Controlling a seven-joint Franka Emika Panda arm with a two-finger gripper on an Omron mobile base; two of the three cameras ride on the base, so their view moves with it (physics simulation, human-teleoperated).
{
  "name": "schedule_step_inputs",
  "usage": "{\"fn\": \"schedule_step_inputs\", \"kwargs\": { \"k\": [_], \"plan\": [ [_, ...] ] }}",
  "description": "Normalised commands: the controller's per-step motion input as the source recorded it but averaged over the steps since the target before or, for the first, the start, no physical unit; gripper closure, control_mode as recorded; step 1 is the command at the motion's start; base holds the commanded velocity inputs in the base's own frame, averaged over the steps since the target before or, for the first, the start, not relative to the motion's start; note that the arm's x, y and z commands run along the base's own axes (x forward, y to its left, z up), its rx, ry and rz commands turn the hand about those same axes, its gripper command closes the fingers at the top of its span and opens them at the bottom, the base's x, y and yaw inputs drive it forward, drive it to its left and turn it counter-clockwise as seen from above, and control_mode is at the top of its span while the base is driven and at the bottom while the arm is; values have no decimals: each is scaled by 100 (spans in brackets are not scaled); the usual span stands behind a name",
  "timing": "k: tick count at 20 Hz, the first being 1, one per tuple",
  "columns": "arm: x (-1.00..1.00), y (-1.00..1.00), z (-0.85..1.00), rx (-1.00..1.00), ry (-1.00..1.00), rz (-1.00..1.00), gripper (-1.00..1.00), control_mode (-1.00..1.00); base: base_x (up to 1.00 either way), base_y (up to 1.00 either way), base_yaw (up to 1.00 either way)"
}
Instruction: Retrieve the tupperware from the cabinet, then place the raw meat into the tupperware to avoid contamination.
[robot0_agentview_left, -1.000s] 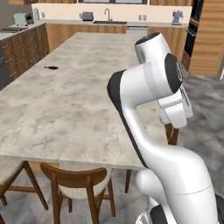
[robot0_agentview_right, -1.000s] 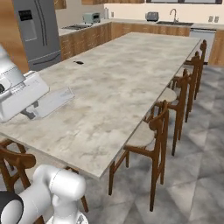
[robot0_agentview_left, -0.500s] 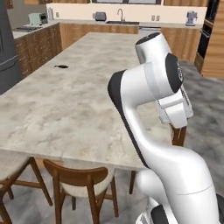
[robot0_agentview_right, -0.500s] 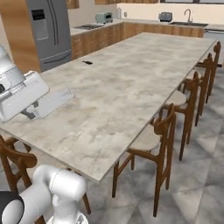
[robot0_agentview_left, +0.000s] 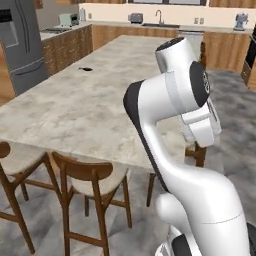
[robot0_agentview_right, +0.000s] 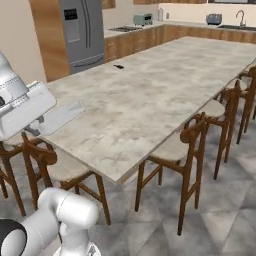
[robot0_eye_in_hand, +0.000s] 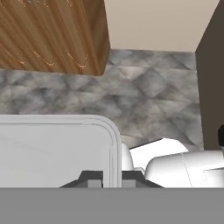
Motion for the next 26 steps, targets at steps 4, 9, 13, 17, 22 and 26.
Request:
{"fn": "schedule_step_inputs", "kwargs": {
  "k": [4,9,13,17,22,26],
  "plan": [
    [0,0,0,0,0,0,100,100,1,17,49],
    [0,0,0,0,0,0,100,100,0,8,50],
    [0,0,0,0,0,0,100,100,0,26,50],
    [0,0,0,0,0,0,100,100,17,12,45],
    [0,0,0,0,0,0,100,100,19,0,49],
    [0,0,0,0,0,0,100,100,10,0,50]
  ]
}}
